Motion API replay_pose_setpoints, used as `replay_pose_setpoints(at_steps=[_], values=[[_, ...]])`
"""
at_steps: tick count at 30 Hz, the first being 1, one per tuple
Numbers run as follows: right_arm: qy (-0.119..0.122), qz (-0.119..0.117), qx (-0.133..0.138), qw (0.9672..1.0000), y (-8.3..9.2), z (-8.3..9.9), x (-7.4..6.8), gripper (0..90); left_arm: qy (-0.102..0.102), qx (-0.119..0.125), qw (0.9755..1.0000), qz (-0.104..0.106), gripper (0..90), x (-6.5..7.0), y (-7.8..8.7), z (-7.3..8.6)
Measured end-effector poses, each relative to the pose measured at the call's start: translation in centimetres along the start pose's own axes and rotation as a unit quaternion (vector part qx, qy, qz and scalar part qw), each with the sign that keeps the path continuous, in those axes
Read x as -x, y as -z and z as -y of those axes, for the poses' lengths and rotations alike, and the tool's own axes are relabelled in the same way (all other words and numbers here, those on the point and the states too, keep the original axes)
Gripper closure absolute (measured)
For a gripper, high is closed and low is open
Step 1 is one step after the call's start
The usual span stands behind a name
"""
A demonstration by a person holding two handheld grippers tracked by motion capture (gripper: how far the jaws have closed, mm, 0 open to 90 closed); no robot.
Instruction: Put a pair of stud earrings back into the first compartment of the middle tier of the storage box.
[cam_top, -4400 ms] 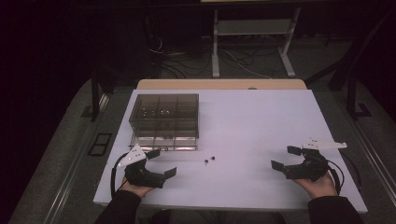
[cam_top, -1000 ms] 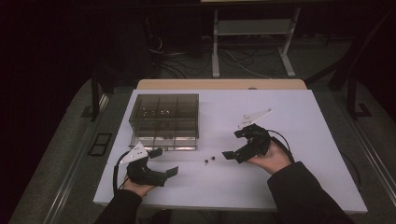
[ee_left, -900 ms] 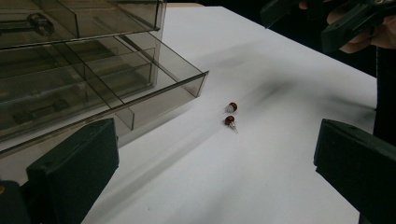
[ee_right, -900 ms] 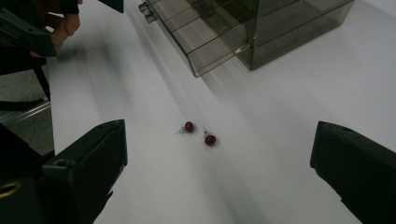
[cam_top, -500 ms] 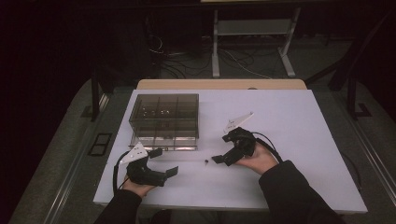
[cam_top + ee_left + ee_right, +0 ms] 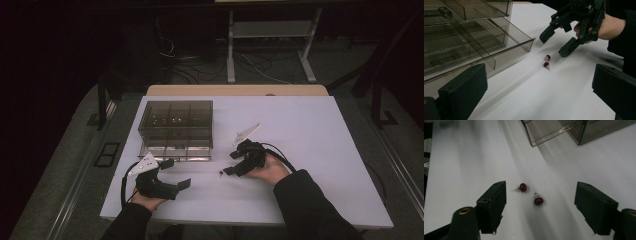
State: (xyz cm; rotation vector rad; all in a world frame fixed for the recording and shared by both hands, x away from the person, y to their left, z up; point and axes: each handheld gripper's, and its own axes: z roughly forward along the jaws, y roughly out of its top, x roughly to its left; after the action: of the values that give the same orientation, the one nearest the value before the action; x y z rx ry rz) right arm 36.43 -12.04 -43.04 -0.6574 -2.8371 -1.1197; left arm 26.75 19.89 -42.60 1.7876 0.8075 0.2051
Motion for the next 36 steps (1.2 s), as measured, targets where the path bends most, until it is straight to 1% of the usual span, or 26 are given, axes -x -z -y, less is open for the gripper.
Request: replay_pose_setpoints(at_steps=[2, 4, 5, 8, 10, 11, 14, 15, 16, 17, 18, 21, 22, 27, 30, 32, 36], values=[[0.002, 0.0, 0.0, 1.0, -0.1, 0.0, 0.0, 34.5, 0.0, 0.0, 1.0, 0.0, 0.0, 0.0, 0.0, 0.0], [0.003, -0.004, -0.003, 1.0, -0.3, 0.1, 0.1, 38.7, 0.0, 0.0, 1.0, 0.001, 0.0, 0.0, 0.0, 0.0], [0.008, -0.005, -0.004, 1.0, -0.4, 0.1, 0.2, 40.9, 0.0, 0.0, 1.0, 0.001, 0.0, 0.0, 0.0, 0.0], [0.006, -0.008, -0.01, 0.9999, -0.7, 0.2, 0.1, 46.5, 0.0, -0.001, 1.0, 0.001, 0.0, 0.0, 0.0, 0.0], [0.012, -0.011, -0.012, 0.9998, -1.0, 0.2, 0.1, 53.0, 0.0, 0.0, 1.0, 0.0, 0.0, 0.0, 0.0, 0.0], [0.012, -0.011, -0.012, 0.9998, -1.0, 0.2, 0.1, 53.0, 0.0, 0.0, 1.0, 0.0, 0.0, 0.0, 0.0, 0.0], [0.017, -0.009, -0.014, 0.9997, -1.2, 0.2, 0.0, 58.2, 0.001, 0.0, 1.0, 0.0, 0.0, 0.0, 0.0, 0.0], [0.019, -0.007, -0.015, 0.9997, -1.4, 0.2, 0.0, 62.9, 0.001, 0.0, 1.0, 0.0, 0.0, 0.0, 0.0, 0.0], [0.019, -0.007, -0.015, 0.9997, -1.4, 0.2, 0.0, 62.9, 0.001, 0.0, 1.0, 0.0, 0.0, 0.0, 0.0, 0.0], [0.019, -0.007, -0.015, 0.9997, -1.4, 0.3, 0.0, 65.2, 0.001, 0.0, 1.0, 0.0, 0.0, 0.0, 0.0, 0.0], [0.022, -0.003, -0.015, 0.9996, -1.5, 0.3, 0.0, 68.3, 0.001, 0.0, 1.0, 0.0, 0.0, 0.0, 0.0, 0.0], [0.022, -0.002, -0.017, 0.9996, -1.4, 0.3, 0.1, 77.0, 0.001, 0.0, 1.0, -0.001, 0.0, 0.0, 0.0, 0.0], [0.021, -0.003, -0.018, 0.9996, -1.4, 0.3, 0.2, 78.3, 0.001, 0.0, 1.0, 0.0, 0.0, 0.0, 0.0, 0.0], [0.022, -0.002, -0.014, 0.9996, -1.0, 0.1, 0.2, 78.7, 0.0, -0.001, 1.0, 0.0, 0.0, 0.0, 0.0, 0.0], [0.022, -0.003, -0.013, 0.9997, -0.5, -0.2, 0.3, 78.8, 0.002, -0.001, 1.0, 0.0, 0.0, 0.0, 0.0, 0.0], [0.017, -0.01, -0.006, 0.9998, 0.2, -0.6, 0.3, 78.8, 0.001, -0.002, 1.0, 0.0, 0.0, 0.0, 0.0, 0.0], [0.017, -0.012, -0.002, 0.9998, 0.8, -1.1, 0.3, 78.8, 0.0, -0.001, 1.0, 0.001, 0.0, 0.0, 0.0, 0.0]])
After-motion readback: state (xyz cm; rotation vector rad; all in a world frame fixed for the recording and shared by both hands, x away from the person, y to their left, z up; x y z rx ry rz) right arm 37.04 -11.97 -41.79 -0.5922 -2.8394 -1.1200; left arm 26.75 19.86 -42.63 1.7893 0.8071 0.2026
